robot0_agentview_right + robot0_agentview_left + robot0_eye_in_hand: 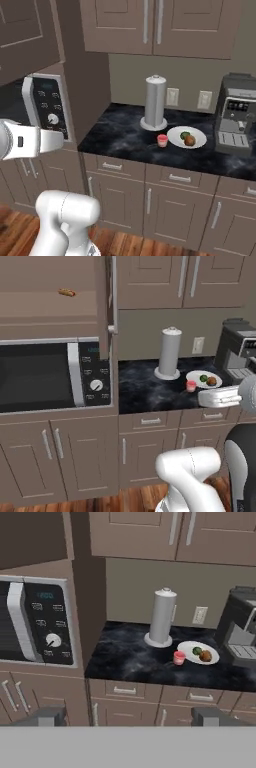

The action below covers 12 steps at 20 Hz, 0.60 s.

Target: Pick the avocado and bread from the counter and place them on the plate. Then pick the jam from the cabinet and place it next to the plate. Lastly close the cabinet door.

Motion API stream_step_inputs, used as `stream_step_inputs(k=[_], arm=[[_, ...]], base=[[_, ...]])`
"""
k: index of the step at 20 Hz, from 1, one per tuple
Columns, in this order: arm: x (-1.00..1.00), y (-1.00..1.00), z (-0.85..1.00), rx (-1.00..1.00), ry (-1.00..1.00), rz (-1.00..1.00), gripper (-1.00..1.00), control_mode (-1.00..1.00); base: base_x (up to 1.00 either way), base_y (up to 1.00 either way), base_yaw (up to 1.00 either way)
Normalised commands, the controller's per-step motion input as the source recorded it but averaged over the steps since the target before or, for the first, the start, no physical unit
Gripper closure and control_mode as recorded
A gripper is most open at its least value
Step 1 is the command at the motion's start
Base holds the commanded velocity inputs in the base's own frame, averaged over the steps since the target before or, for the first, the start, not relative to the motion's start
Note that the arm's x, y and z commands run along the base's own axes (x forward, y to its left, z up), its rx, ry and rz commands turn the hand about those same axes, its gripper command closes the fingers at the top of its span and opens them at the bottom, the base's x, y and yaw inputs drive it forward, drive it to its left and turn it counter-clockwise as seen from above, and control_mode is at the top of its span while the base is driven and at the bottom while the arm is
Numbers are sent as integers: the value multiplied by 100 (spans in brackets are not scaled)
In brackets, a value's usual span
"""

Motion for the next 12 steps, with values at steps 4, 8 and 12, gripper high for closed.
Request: stream_step_inputs(k=[4, 8, 12], arm=[[0, 0, 0, 0, 0, 0, -100, 100], [0, 0, 0, 0, 0, 0, -100, 100], [0, 0, 0, 0, 0, 0, -100, 100]], base=[[-1, 100, 0], [-8, 97, 0], [-10, 85, 0]])
